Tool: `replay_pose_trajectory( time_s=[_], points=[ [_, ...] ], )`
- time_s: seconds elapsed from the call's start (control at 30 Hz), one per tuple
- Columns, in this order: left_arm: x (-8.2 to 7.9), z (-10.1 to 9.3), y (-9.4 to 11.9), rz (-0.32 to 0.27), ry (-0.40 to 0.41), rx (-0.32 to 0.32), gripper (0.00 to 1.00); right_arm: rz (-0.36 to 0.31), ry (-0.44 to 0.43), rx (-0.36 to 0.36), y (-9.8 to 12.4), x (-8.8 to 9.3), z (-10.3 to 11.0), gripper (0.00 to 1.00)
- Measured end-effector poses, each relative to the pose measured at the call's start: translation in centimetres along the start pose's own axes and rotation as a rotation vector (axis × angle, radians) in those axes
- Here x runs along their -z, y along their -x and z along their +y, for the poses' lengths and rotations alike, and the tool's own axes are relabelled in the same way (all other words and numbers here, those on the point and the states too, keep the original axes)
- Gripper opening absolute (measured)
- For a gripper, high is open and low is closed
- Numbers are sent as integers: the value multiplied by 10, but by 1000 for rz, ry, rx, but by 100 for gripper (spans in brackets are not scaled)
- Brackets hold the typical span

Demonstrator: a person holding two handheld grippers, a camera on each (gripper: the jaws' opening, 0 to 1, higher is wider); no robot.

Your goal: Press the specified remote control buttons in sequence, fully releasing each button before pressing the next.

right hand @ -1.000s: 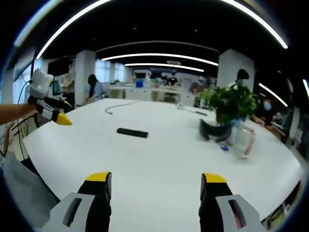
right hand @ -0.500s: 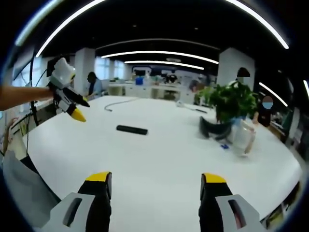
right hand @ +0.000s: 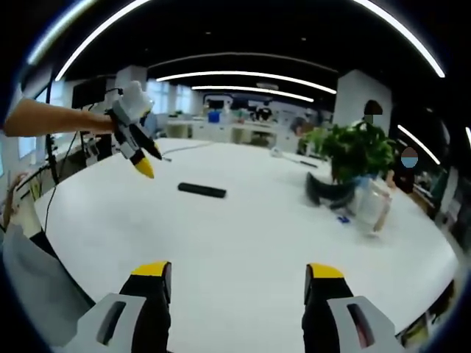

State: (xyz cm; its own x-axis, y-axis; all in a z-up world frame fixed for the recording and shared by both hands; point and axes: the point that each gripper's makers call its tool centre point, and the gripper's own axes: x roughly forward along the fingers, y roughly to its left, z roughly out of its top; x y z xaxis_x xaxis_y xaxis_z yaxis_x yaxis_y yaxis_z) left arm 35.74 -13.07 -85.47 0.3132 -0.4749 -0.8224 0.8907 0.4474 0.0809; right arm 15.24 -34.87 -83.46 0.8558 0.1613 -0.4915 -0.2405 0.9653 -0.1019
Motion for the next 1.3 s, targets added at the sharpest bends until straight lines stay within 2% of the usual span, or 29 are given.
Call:
replay_pose_trajectory(
  time_s=[0.13, 0.37, 0.53, 0.7, 0.77, 0.83, 1.0, 1.17, 1.2, 1.23, 1.3],
  points=[
    [1, 10, -13, 28, -5, 26, 60, 8, 0, -1, 0, 1, 0, 72],
    [5, 28, -40, 61, 46, 87, 55, 31, 3, -7, -1, 5, 2, 72],
    [0, 48, -55, 56, 36, 72, 49, 31, -1, -15, -1, 5, 3, 72],
    [-1, 59, -73, 64, 26, 85, 47, 40, -4, -9, -2, 7, 2, 72],
    [2, 59, -82, 85, 16, 102, 47, 46, -3, -8, -3, 8, 1, 72],
    [6, 61, -88, 116, -33, 89, 47, 52, -3, -7, -4, 9, 1, 72],
    [7, 58, -99, 140, -53, 104, 47, 61, 1, -12, -5, 10, 2, 72],
    [15, 59, -109, 213, -106, 117, 46, 60, 5, -9, -5, 10, 2, 71],
    [12, 58, -108, 204, -90, 140, 46, 59, 4, -6, -6, 10, 1, 71],
    [12, 62, -108, 214, -80, 126, 48, 64, 0, -9, -6, 10, 1, 71],
    [12, 62, -110, 227, -91, 154, 49, 67, 4, -10, -6, 11, 2, 71]
  ],
)
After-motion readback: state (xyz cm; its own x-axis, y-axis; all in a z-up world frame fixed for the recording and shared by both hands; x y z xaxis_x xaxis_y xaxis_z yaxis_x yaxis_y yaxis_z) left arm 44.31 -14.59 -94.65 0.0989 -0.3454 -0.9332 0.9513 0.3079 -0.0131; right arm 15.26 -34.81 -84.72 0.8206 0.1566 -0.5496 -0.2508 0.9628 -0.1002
